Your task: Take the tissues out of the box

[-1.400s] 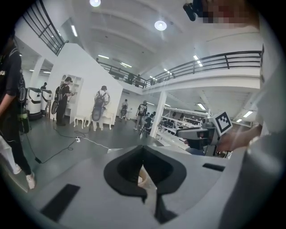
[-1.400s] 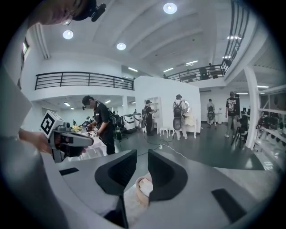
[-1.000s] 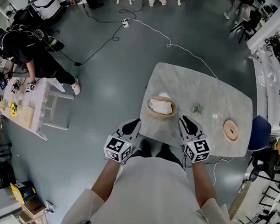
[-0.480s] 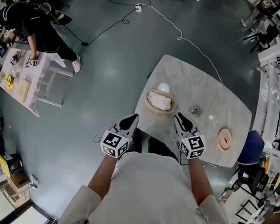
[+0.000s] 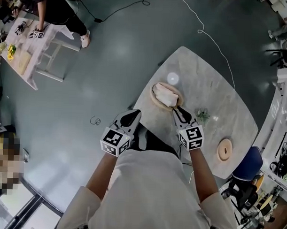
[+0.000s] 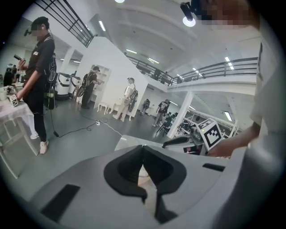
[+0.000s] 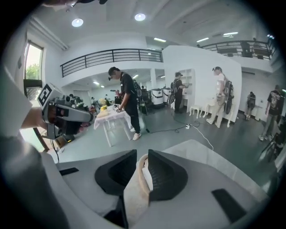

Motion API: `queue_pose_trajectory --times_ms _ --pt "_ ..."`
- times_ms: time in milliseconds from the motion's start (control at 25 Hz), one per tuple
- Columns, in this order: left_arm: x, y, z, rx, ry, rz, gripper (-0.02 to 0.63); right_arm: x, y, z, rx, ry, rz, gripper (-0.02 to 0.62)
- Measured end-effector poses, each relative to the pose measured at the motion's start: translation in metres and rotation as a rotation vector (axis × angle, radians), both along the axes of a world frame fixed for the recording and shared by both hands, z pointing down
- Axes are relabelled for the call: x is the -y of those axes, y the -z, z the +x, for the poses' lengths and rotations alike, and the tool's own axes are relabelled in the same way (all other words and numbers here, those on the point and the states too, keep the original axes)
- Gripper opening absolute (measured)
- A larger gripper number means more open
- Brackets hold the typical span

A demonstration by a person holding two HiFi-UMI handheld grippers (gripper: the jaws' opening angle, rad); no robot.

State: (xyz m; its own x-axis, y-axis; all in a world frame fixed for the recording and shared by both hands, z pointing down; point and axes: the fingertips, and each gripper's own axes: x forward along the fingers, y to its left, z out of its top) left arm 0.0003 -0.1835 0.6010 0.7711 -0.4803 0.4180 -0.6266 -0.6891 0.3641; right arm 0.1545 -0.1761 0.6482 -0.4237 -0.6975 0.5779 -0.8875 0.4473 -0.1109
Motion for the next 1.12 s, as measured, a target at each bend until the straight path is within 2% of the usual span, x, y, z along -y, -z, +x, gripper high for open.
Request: queue_pose_trajectory --times_ms 160,720,1120 --pt "0.001 -0.009 0.008 0.008 0.009 -0.009 0.009 0.014 -0.04 -0.001 -0.036 0.081 -0.056 0.1" --pt "-0.005 -0.049 0.003 0.035 0.088 -0.081 0.009 0.04 -0.168 -0.017 -0.156 0.27 -0.254 0.101" --pt "-0.015 -0.062 -0.001 0.033 0.137 -0.111 0.009 0.041 -0.221 -0.021 -0.292 0.409 -0.35 0.128"
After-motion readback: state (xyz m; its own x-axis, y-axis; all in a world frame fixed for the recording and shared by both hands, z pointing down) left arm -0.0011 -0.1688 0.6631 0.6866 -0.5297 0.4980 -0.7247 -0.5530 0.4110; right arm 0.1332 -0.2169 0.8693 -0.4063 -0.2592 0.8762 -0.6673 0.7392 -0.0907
